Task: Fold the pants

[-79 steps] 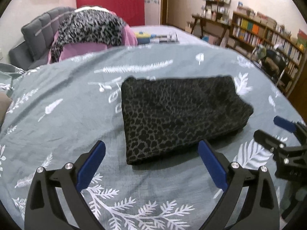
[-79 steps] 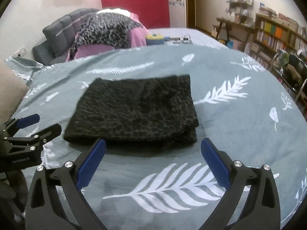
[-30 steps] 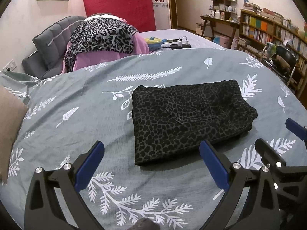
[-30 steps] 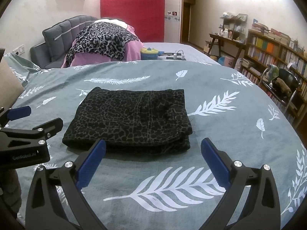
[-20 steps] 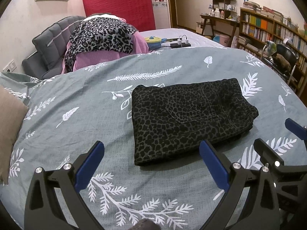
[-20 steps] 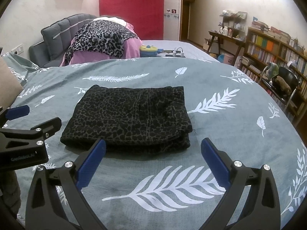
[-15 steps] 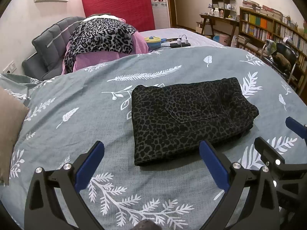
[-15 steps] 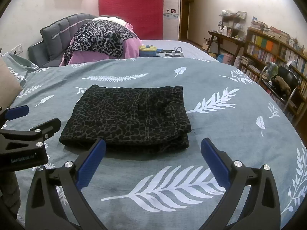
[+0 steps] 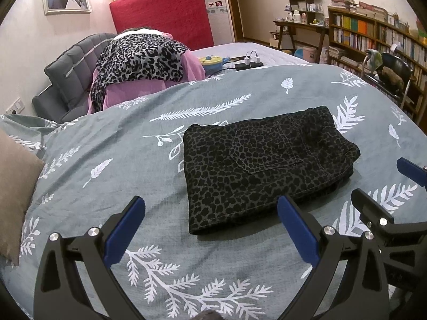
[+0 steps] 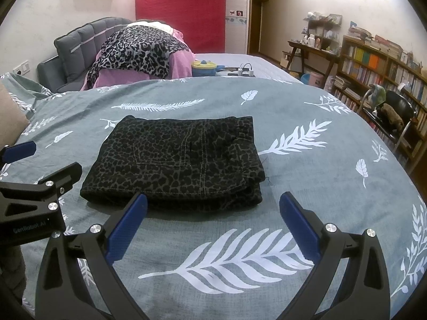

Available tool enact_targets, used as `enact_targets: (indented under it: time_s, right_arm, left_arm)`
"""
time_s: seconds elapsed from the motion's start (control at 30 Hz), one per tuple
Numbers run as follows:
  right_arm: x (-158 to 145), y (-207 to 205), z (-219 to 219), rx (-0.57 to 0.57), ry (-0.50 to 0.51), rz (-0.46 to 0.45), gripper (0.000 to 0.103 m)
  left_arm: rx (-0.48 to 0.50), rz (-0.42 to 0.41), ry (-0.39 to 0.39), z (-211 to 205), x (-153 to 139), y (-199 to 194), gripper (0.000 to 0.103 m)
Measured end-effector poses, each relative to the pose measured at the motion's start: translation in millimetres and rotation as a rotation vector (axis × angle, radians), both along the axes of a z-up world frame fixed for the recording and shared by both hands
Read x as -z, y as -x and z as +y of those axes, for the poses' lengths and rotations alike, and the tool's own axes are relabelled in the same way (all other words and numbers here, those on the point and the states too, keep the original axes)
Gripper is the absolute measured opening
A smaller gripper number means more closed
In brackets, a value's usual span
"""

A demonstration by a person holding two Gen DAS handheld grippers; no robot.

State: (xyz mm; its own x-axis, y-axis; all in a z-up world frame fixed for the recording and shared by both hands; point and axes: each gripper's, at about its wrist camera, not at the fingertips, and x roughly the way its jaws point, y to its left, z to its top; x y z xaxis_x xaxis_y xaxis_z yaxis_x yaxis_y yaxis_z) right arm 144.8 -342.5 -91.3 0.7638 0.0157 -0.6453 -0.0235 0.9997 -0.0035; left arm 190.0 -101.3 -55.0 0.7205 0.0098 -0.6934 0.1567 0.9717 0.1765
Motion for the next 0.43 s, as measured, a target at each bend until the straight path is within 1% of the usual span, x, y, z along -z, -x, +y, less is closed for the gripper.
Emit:
enact_targets:
  time_s: [0.23,0.43]
  right_arm:
    - [0.9,-0.3,-0.6,0.001,0.001,0.001,0.101]
    - [2.1,-0.1,-0.4,0.000,0.000,0.004,0.101]
  left_arm:
    - [0.009,0.007,0.005,-0.4,0.5,-0.3,0.098]
    - [-0.006,0.027,0.012,3.4,5.0,-3.1,0.098]
